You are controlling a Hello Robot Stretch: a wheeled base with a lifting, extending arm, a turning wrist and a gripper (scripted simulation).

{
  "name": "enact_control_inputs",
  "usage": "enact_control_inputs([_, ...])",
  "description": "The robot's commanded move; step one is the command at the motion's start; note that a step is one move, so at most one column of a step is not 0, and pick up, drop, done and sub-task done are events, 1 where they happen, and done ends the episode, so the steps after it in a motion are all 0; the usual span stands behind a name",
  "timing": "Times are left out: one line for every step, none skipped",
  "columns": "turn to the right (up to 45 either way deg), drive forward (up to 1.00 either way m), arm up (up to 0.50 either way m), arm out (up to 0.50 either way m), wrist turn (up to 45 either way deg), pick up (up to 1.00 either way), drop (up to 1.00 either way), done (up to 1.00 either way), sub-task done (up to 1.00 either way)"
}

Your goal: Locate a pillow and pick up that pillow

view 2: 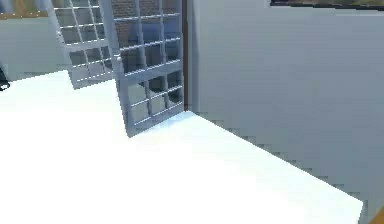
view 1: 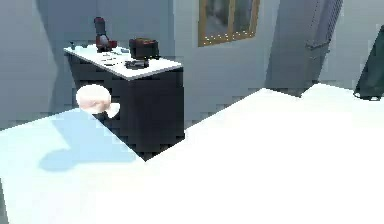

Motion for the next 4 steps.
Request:
enact_control_inputs([-45.0, 0.00, 0.00, 0.00, 0.0, 0.00, 0.00, 0.00, 0.00])
enact_control_inputs([-45.0, 0.00, 0.00, 0.00, 0.0, 0.00, 0.00, 0.00, 0.00])
enact_control_inputs([0.0, 0.60, 0.00, 0.00, 0.0, 0.00, 0.00, 0.00, 0.00])
enact_control_inputs([12.0, 0.00, 0.00, 0.00, 0.0, 0.00, 0.00, 0.00, 0.00])
